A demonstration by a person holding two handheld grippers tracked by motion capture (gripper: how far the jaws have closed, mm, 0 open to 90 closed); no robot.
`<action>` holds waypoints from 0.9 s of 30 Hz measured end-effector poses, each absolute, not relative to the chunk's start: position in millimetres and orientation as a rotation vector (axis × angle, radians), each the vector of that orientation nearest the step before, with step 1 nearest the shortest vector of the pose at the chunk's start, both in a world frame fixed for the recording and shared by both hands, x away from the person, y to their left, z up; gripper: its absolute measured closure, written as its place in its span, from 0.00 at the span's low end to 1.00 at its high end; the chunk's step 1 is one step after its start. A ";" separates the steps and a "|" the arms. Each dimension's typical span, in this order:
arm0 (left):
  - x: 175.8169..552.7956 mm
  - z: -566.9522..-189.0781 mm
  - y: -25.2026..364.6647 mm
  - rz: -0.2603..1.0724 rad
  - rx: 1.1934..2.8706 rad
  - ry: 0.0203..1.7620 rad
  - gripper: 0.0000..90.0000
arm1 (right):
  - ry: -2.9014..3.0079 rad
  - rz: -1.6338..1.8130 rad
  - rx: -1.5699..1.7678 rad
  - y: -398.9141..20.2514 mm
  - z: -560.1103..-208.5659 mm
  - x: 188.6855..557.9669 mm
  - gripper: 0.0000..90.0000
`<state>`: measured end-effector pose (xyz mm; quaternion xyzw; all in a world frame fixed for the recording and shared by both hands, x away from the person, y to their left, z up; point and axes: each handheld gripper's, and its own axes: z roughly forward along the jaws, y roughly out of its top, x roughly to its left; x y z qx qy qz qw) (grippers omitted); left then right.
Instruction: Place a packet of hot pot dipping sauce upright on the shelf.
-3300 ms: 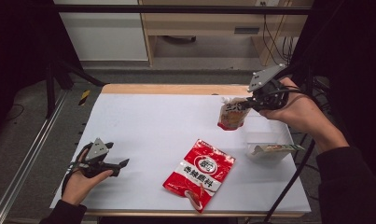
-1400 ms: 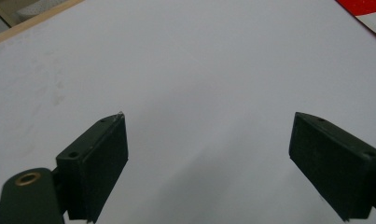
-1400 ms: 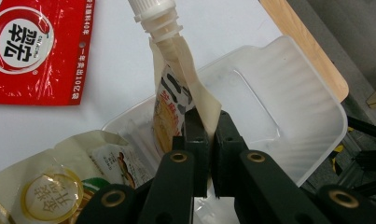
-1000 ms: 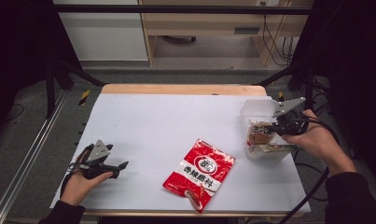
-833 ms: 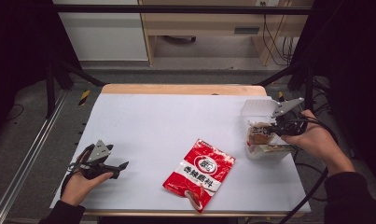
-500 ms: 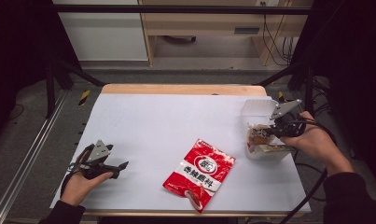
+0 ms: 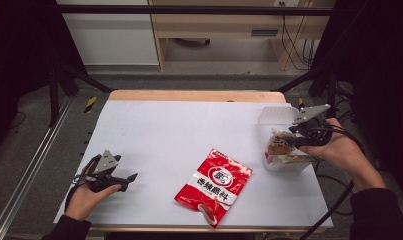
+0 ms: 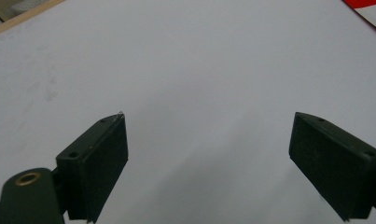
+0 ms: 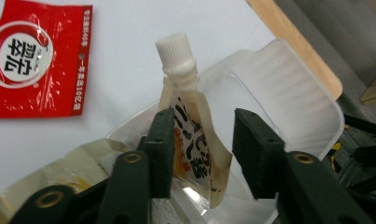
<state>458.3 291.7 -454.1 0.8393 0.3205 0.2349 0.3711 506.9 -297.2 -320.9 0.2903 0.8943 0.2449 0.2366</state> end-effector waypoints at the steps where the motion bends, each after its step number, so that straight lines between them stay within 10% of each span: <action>1: 458.3 -454.2 291.7 0.605 2.152 0.823 0.13 | 2.448 0.676 0.790 -296.1 -318.6 505.3 0.56; 8: 457.7 -455.9 290.4 0.613 2.166 0.823 0.13 | 2.365 0.723 0.772 -273.4 -293.2 483.8 0.31; 27: 456.4 -460.2 277.9 0.591 2.204 0.777 0.13 | 2.256 0.865 0.765 -179.0 -306.5 437.9 0.14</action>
